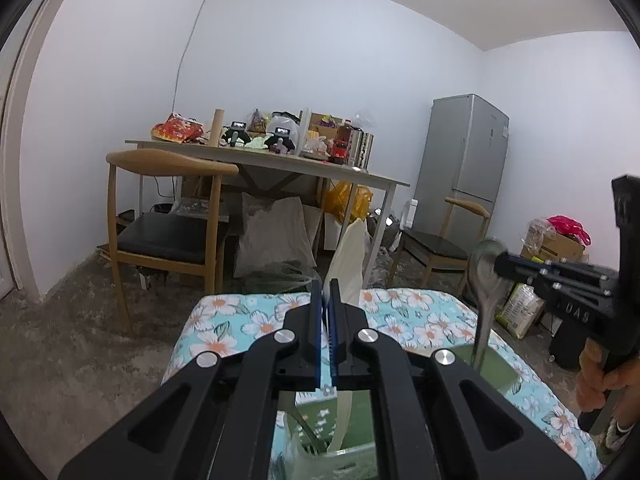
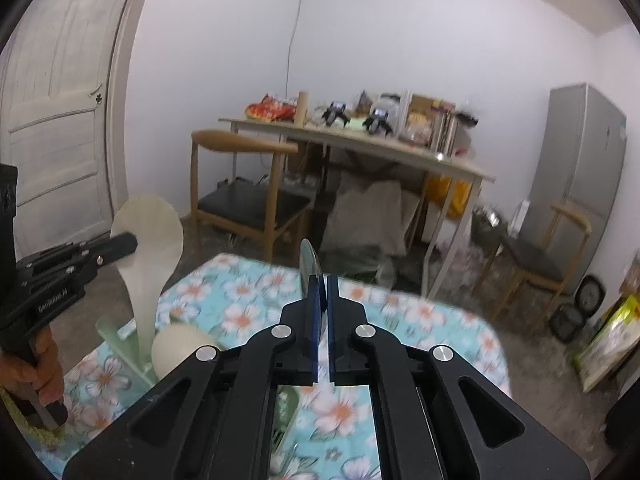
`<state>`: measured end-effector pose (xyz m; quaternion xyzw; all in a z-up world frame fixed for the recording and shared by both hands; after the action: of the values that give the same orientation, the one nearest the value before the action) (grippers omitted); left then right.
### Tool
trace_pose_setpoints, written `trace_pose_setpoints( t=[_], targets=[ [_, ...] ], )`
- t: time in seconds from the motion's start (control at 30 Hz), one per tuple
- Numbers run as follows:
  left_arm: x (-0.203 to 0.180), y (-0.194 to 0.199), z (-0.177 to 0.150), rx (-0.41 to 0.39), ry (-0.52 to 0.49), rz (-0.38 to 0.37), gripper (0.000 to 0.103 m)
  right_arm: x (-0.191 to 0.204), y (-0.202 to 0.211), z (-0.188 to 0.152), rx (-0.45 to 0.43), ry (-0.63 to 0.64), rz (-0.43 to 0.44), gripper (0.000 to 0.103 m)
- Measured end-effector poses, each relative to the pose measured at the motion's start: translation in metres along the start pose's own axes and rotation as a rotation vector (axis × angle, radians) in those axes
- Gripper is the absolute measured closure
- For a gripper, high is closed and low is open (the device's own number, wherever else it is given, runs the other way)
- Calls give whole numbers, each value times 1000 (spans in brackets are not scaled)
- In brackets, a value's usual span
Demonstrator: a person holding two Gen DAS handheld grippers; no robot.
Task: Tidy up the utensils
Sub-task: 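Lower the white spoon into the basket with left tool while right tool drops the metal spoon, then move both open tools down to the wooden chopsticks on the bedspread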
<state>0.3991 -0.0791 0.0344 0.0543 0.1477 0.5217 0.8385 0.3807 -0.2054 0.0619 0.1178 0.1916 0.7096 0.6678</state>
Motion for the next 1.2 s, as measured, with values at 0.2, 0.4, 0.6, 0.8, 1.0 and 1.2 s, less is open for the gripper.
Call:
trace_pose_setpoints(
  t=[0.2, 0.4, 0.6, 0.8, 1.0, 1.2],
  targets=[
    [-3, 8, -3, 1, 8, -20, 78, -5, 13, -9, 22, -123, 84, 86],
    [-7, 23, 2, -11, 18, -19, 62, -15, 38, -4, -12, -227, 116, 70],
    [-13, 52, 8, -18, 19, -17, 50, -41, 75, -5, -46, -375, 145, 67],
    [-20, 94, -3, 31, -9, 0, 33, -52, 114, -42, 5, -498, 182, 65],
    [-32, 125, -51, 204, 2, -49, 27, -26, 127, -104, 174, -606, 282, 64],
    [-39, 142, -114, 364, 80, -113, 27, 20, 123, -173, 363, -678, 366, 64]
  ],
)
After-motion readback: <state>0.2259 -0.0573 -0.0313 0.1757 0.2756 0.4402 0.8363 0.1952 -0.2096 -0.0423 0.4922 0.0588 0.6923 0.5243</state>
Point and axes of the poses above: each gripper's, at about its wrist camera, not at the fingertips, and y roughly against the way its jaws point, x to its left, z to its top, the point moved 9 cm from there along -y, roughly the way its jaws point, and after that the axes turned 3 degrees about -x, right-handed, at the moved point
